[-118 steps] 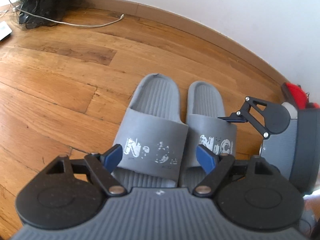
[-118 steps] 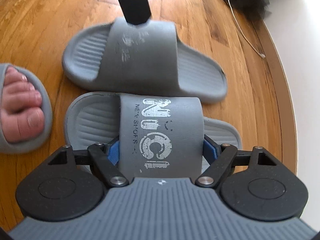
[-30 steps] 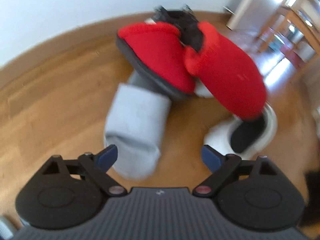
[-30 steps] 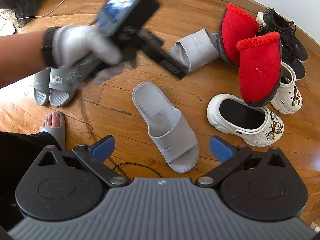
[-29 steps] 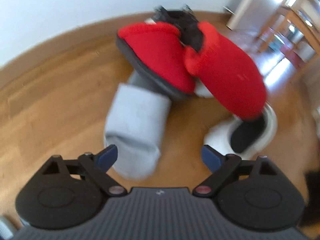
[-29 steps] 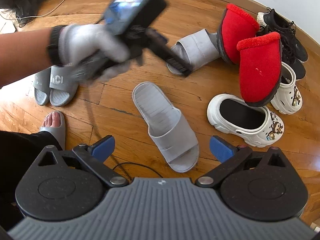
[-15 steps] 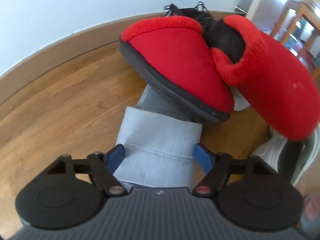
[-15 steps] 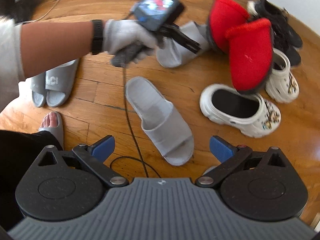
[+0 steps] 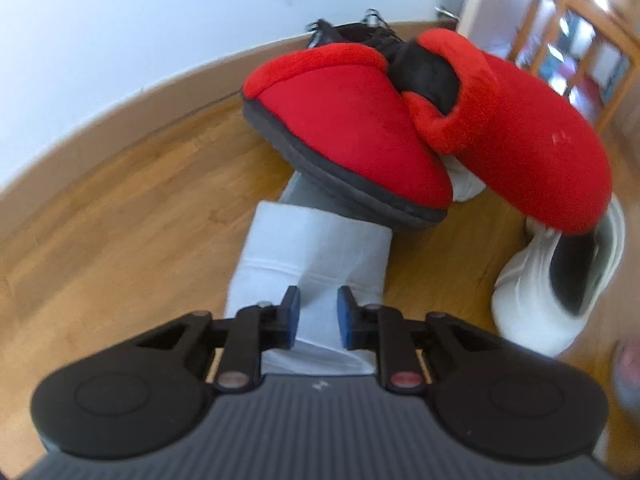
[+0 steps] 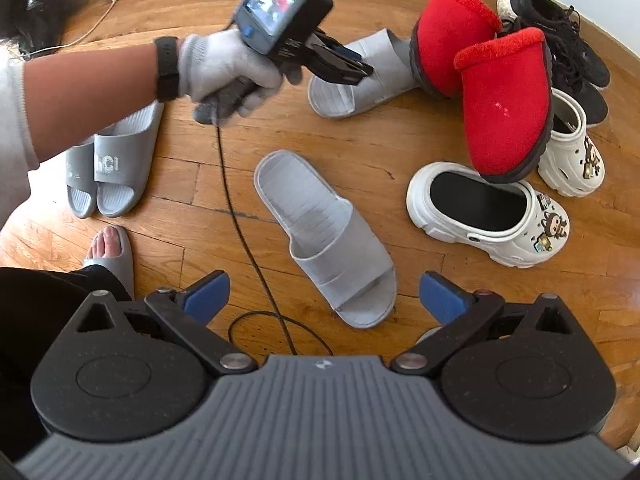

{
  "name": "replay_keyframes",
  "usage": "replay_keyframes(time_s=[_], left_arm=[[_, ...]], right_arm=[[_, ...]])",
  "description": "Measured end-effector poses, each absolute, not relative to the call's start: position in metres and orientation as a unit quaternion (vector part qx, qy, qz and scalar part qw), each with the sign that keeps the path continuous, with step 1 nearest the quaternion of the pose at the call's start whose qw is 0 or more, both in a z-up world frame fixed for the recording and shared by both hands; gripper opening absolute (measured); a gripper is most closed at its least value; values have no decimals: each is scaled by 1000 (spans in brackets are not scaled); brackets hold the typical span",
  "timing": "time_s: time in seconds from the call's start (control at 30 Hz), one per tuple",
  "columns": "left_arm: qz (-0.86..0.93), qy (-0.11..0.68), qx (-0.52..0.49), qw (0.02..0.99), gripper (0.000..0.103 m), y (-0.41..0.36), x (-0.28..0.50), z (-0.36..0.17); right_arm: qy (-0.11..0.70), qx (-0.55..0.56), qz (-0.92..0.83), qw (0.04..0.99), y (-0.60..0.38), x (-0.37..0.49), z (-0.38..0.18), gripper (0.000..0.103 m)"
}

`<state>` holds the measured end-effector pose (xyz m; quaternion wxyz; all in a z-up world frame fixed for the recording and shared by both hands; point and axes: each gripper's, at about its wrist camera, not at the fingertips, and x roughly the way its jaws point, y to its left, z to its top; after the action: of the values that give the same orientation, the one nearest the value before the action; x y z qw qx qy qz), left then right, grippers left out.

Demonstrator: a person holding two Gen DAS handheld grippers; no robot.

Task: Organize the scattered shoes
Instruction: 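Grasp the light grey slide under the red slippers with the left gripper and pull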

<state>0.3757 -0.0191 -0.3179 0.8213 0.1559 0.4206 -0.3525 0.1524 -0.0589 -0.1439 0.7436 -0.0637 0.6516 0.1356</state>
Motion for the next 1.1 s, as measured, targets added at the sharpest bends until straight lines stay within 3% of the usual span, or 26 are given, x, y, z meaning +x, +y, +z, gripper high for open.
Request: replay_keyframes(time_s=[0.03,0.1,0.13,0.17,0.37,0.53,0.6,0.77,1.1], left_arm=[[-357,408,168,823,56,-24,373,-315],[-360,390,175,830,80,-31,372,-313],[-358,375,182,836,88,-38,373,-311],[-356,364,188,840,90,-45,375,-311],[-331,420,247,808,89,-69,388,-347],[-314,398,240,828,68,-58,370,-352],[-309,397,237,831,67,-52,366,-352],[-304,404,232,831,67,-26,357,-353],[-305,426,254,813,79,27,336,-349]], right_arm=[[650,-62,133,745,-60,154,-143,102],[647,-58,129,750,-62,156,-140,102],[642,-55,127,754,-63,159,-137,102],[638,-54,126,758,-64,161,-135,102],[611,-57,118,780,-70,172,-120,102],[593,-55,101,797,-79,182,-110,102],[588,-56,98,801,-80,186,-106,102],[578,-53,74,811,-77,200,-93,102],[547,-13,70,834,-63,198,-17,102]])
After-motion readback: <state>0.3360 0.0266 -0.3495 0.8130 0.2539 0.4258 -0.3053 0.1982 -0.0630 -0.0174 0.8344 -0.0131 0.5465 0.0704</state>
